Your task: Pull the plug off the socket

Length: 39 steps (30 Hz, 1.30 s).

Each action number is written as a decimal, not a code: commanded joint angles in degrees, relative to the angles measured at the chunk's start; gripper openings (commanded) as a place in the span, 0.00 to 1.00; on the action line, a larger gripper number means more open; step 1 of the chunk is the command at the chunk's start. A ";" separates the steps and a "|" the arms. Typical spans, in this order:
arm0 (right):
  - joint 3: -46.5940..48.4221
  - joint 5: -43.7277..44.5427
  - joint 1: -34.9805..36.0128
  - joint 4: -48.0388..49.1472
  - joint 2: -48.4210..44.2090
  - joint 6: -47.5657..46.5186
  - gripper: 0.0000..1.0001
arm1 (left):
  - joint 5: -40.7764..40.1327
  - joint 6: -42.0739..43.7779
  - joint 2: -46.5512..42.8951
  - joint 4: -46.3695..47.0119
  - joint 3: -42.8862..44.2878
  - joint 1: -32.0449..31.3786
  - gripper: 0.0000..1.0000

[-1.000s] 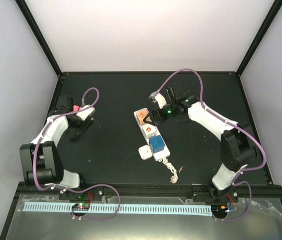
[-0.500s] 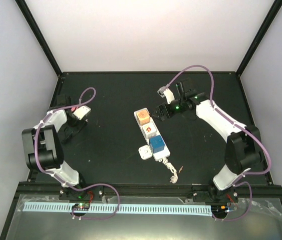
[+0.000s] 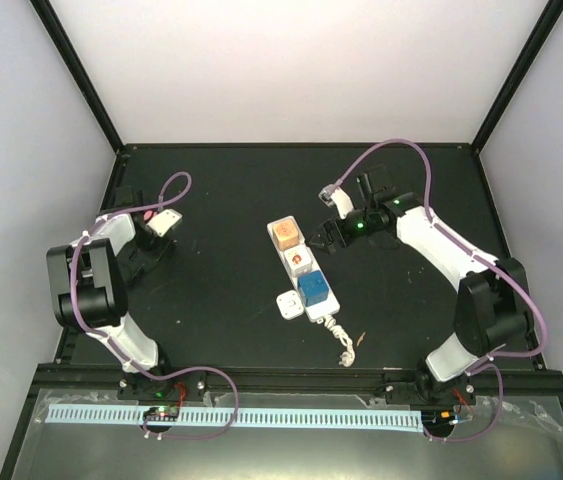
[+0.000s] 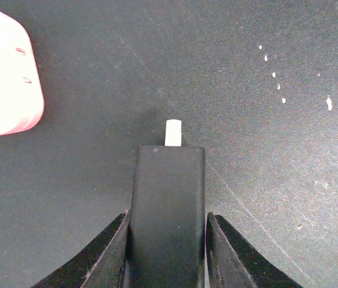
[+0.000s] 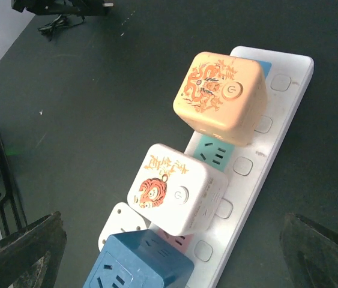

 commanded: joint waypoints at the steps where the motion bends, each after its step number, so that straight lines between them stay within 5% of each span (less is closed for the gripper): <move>1: -1.33 -0.28 -0.38 -0.13 -2.81 -1.24 1.00 | 2.16 -0.62 1.62 -1.10 2.16 0.33 0.37; 7: -2.62 -0.43 -0.39 1.60 -2.93 -0.32 1.00 | 3.08 -0.47 1.18 -2.33 2.63 0.30 0.51; 17: -3.65 -0.74 -0.38 1.50 -3.34 -0.72 1.00 | 7.79 0.38 -3.66 -4.66 2.61 0.24 0.98; 29: -6.94 -1.16 -0.51 -1.43 -5.88 -2.67 1.00 | 16.20 2.35 -20.73 -2.60 -4.48 -6.58 0.99; 39: -10.22 -1.52 -0.54 -1.70 -6.33 -1.02 1.00 | 17.67 -1.24 -34.54 2.05 -13.37 -23.55 0.99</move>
